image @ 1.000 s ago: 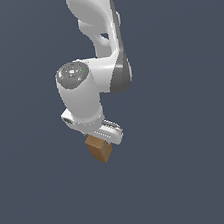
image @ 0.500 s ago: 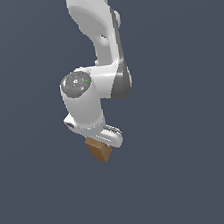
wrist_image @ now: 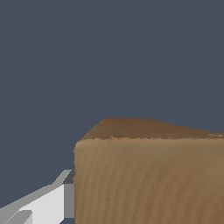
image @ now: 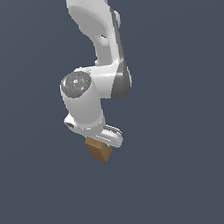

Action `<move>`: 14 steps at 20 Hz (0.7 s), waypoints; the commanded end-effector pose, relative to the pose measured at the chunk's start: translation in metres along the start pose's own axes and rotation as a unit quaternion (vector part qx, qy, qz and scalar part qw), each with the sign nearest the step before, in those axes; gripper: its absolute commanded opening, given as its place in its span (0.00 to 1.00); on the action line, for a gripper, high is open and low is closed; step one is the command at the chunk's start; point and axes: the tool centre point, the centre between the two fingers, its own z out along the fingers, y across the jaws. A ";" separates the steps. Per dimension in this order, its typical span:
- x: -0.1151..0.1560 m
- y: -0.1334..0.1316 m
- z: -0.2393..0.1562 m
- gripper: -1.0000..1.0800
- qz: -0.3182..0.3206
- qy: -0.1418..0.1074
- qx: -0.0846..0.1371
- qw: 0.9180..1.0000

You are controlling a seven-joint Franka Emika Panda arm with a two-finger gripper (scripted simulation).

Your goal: Pick up the object and move it to a goal position.

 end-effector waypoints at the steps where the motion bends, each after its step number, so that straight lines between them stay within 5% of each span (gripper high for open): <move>1: 0.000 0.000 0.000 0.00 0.000 0.000 0.000 1.000; 14: -0.019 0.026 -0.016 0.00 0.000 0.000 0.000 1.000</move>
